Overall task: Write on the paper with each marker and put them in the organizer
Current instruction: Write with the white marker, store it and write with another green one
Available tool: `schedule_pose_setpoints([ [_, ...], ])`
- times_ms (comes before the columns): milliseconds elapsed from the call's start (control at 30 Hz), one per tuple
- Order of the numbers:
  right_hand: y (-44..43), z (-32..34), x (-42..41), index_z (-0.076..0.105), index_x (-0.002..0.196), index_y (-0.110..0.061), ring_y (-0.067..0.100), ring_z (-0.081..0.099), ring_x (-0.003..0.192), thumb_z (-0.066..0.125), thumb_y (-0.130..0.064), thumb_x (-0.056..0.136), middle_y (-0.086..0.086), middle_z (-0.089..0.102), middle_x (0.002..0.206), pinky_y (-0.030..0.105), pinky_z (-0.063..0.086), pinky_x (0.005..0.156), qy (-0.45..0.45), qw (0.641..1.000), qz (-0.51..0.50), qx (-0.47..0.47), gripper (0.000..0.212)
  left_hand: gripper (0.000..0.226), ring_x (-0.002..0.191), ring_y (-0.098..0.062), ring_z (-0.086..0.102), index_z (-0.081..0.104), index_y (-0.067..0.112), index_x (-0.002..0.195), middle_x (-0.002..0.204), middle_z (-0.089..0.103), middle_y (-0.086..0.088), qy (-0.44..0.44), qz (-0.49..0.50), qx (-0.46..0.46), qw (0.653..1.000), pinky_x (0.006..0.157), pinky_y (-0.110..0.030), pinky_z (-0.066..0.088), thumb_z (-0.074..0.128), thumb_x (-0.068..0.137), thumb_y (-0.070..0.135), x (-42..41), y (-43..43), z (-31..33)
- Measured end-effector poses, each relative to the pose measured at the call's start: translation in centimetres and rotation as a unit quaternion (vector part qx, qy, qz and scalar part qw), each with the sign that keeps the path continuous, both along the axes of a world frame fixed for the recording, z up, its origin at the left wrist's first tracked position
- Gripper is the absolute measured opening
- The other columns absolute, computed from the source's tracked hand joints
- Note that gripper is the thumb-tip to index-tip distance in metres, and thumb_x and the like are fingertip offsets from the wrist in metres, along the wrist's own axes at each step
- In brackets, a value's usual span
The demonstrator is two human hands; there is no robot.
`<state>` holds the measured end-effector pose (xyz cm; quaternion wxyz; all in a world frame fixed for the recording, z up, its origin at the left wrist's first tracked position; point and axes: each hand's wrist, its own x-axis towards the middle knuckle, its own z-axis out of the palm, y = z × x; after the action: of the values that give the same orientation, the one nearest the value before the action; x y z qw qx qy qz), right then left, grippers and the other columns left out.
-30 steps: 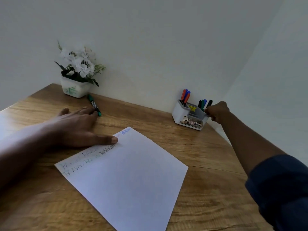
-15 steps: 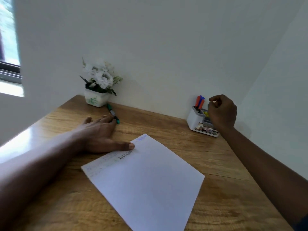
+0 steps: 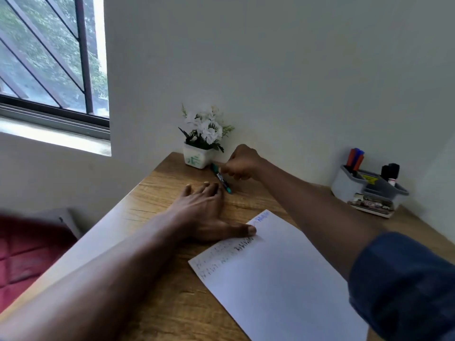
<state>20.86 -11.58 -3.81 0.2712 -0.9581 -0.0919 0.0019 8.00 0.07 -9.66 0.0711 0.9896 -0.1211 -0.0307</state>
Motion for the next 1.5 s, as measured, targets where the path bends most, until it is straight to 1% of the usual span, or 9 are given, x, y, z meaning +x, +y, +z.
schedule_pose_setpoints([
  [233, 0.9, -0.8, 1.5, 0.071, 0.099, -0.006, 0.026, 0.071, 0.089, 0.085, -0.020, 0.071, 0.013, 0.073, 0.095, 0.038, 0.061, 0.075, -0.020, 0.996, 0.001, -0.088, 0.034, 0.136, 0.161, -0.021, -0.006, -0.003, 0.012, 0.166, 0.174, -0.008, -0.007, 0.024, -0.010, -0.009, 1.000, 0.129, -0.054, -0.002, 0.035, 0.070, 0.102, 0.3, 0.4, 0.0],
  [367, -2.5, 0.3, -1.4, 0.076, 0.096, -0.007, 0.019, 0.069, 0.076, 0.076, -0.014, 0.080, 0.009, 0.075, 0.091, 0.029, 0.056, 0.063, -0.117, 0.991, 0.036, -0.045, 0.018, 0.134, 0.161, -0.021, 0.005, 0.010, 0.012, 0.166, 0.175, 0.004, -0.007, 0.015, -0.002, -0.063, 0.998, 0.129, -0.055, -0.001, 0.025, 0.069, 0.103, 0.3, 0.6, 0.2],
  [533, -8.4, -0.4, -8.8, 0.071, 0.103, -0.017, 0.014, 0.068, 0.078, 0.065, -0.016, 0.090, 0.000, 0.073, 0.089, 0.029, 0.052, 0.064, -0.174, 0.981, 0.080, -0.011, 0.014, 0.098, 0.142, -0.026, 0.048, 0.018, 0.025, 0.165, 0.165, 0.037, -0.009, -0.126, -0.029, -0.200, 0.971, 0.114, -0.050, 0.042, 0.031, 0.089, 0.086, 0.2, 1.0, 0.0],
  [667, -10.9, -2.8, -13.6, 0.071, 0.108, -0.023, 0.008, 0.061, 0.070, 0.059, -0.026, 0.096, -0.008, 0.069, 0.082, 0.032, 0.047, 0.060, -0.216, 0.966, 0.139, 0.000, 0.017, 0.059, 0.098, -0.003, 0.070, 0.049, 0.028, 0.151, 0.130, 0.067, 0.006, -0.254, -0.141, -0.249, 0.924, 0.083, -0.039, 0.061, 0.066, 0.097, 0.045, -0.9, 0.4, 0.5],
  [800, -11.4, -4.3, -15.2, 0.071, 0.102, -0.017, 0.015, 0.058, 0.072, 0.052, -0.027, 0.097, -0.002, 0.069, 0.084, 0.035, 0.042, 0.061, -0.265, 0.948, 0.175, 0.011, 0.022, 0.023, 0.082, -0.001, 0.071, 0.075, 0.023, 0.117, 0.106, 0.076, 0.012, -0.307, -0.180, -0.267, 0.895, 0.071, -0.030, 0.060, 0.075, 0.095, 0.026, -2.4, -0.8, 1.0],
  [1033, -11.4, -4.8, -16.0, 0.070, 0.119, -0.033, 0.025, 0.065, 0.073, 0.049, -0.038, 0.095, -0.003, 0.074, 0.085, 0.029, 0.034, 0.054, -0.357, 0.923, 0.143, -0.033, 0.033, 0.014, 0.083, 0.011, 0.067, 0.077, 0.014, 0.106, 0.094, 0.069, 0.019, -0.334, -0.151, -0.259, 0.894, 0.071, -0.006, 0.050, 0.078, 0.092, 0.016, -3.6, -1.2, 1.3],
  [1233, -12.0, -5.2, -15.5, 0.066, 0.128, -0.035, 0.017, 0.067, 0.090, 0.047, -0.035, 0.097, -0.008, 0.074, 0.104, 0.028, 0.044, 0.067, -0.301, 0.946, 0.113, -0.029, 0.036, 0.019, 0.083, -0.003, 0.071, 0.079, 0.022, 0.111, 0.095, 0.076, 0.014, -0.318, -0.083, -0.247, 0.912, 0.073, -0.021, 0.057, 0.078, 0.092, 0.027, -2.9, -0.7, 0.6],
  [1367, -12.5, -4.5, -15.6, 0.055, 0.140, -0.037, 0.000, 0.066, 0.069, 0.050, -0.010, 0.099, -0.004, 0.075, 0.107, 0.010, 0.045, 0.064, -0.171, 0.959, 0.098, 0.203, 0.050, 0.024, 0.091, -0.003, 0.070, 0.079, 0.036, 0.105, 0.100, 0.076, 0.015, -0.232, 0.003, -0.247, 0.941, 0.084, -0.041, 0.059, 0.076, 0.087, 0.052, -1.8, 0.8, 0.3],
  [1500, -12.4, -3.9, -16.1, 0.062, 0.120, -0.025, 0.020, 0.074, 0.065, 0.054, -0.005, 0.101, 0.009, 0.075, 0.089, 0.027, 0.057, 0.060, -0.055, 0.908, 0.093, 0.404, 0.029, 0.015, 0.107, -0.010, 0.064, 0.078, 0.042, 0.099, 0.115, 0.071, 0.011, -0.157, 0.030, -0.206, 0.965, 0.095, -0.044, 0.054, 0.080, 0.086, 0.048, -1.3, 0.8, 0.6],
])
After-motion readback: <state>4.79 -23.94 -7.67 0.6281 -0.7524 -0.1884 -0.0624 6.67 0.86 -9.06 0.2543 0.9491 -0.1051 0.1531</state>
